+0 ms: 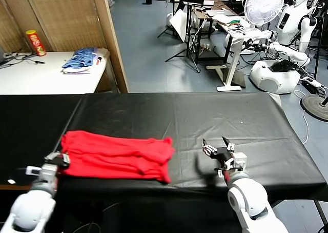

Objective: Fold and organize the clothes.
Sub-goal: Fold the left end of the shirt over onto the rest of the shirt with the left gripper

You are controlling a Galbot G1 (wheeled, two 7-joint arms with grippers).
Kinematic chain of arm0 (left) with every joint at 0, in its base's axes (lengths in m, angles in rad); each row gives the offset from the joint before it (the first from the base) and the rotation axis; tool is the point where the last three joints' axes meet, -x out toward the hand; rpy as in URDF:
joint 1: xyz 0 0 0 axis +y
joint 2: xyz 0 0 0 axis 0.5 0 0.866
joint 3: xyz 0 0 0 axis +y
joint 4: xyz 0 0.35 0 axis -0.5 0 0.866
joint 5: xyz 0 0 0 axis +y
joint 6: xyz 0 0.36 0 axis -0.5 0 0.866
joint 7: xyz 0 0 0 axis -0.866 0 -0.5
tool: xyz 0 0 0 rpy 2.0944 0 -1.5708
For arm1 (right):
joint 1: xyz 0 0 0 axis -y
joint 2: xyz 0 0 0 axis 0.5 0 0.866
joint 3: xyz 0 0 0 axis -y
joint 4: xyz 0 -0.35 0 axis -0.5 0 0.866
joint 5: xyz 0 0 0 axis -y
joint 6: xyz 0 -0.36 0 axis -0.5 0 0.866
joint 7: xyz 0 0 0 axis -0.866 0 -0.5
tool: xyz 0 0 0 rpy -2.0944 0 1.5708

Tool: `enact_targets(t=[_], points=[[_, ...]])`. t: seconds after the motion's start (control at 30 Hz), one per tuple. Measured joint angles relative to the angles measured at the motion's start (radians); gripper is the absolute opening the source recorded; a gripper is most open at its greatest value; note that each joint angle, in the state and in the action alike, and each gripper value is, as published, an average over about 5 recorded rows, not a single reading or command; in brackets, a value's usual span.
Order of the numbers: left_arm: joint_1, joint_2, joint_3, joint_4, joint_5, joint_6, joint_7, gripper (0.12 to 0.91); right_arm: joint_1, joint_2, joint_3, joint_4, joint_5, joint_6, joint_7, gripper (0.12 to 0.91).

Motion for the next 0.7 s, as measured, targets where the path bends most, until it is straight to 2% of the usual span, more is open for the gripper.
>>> enact_targets(t=[0.1, 0.23, 0.47, 0.7], points=[[0.0, 0.002, 0.013, -0.032, -0.025, 0.014, -0.011, 0.154, -0.01, 0.006, 0.001, 0.005, -0.011, 0.0, 0.0, 0.798], [-0.013, -0.034, 0.067, -0.098, -0.125, 0.04, -0.036, 0.154, -0.026, 0.007, 0.012, 0.013, -0.019, 0.001, 0.0, 0.798], [-0.063, -0.126, 0.22, -0.211, -0.301, 0.128, -0.115, 0.154, -0.049, 0.015, 0.035, 0.021, -0.028, 0.001, 0.001, 0.798], [-0.098, -0.218, 0.36, -0.231, -0.32, 0.141, -0.13, 0.154, -0.052, 0.031, 0.034, 0.02, -0.041, 0.002, 0.001, 0.798]])
